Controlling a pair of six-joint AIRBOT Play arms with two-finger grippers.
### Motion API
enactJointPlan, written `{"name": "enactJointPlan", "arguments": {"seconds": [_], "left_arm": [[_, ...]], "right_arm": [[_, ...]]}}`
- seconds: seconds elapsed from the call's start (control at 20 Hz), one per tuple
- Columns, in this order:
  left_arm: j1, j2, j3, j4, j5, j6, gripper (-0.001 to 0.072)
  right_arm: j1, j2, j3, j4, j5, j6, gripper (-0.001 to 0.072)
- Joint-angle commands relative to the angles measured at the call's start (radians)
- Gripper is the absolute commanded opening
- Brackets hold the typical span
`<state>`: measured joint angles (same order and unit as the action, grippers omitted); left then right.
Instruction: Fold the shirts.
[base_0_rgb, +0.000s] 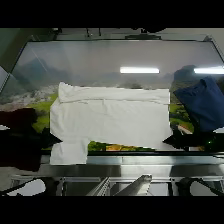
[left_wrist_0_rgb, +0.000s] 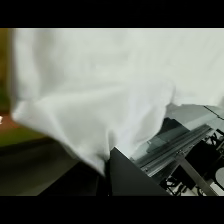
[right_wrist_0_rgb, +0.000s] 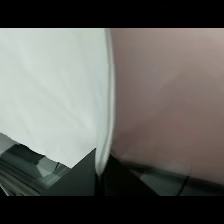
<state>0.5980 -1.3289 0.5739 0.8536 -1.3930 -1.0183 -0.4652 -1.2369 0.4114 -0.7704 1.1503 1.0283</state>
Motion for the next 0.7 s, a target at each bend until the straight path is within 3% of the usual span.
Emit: {"name": "enactJointPlan", "arguments": {"seconds": [0.0, 0.2, 0.35, 0.55, 0.65], "left_arm": [[0.005, 0.054, 0.055, -0.13, -0.089, 0.05, 0.0026], [0.005, 0.195, 0.121, -0.278, -0.142, 0.098, 0.0027], [0.005, 0.257, 0.204, -0.316, -0.09, 0.097, 0.0027], [-0.014, 0.206, 0.317, -0.357, -0.043, 0.094, 0.0028], [-0.068, 0.123, 0.397, -0.357, -0.038, 0.094, 0.0027]], "right_arm": [[-0.037, 0.022, 0.035, 0.034, 0.069, 0.039, 0.0015], [-0.094, 0.078, 0.048, 0.064, 0.069, 0.049, 0.0015], [-0.089, 0.079, 0.07, 0.22, 0.071, -0.016, 0.0015], [-0.08, 0.075, 0.116, 0.508, 0.039, -0.124, 0.0015], [-0.043, 0.056, 0.169, 0.557, -0.017, -0.136, 0.0015]]}}
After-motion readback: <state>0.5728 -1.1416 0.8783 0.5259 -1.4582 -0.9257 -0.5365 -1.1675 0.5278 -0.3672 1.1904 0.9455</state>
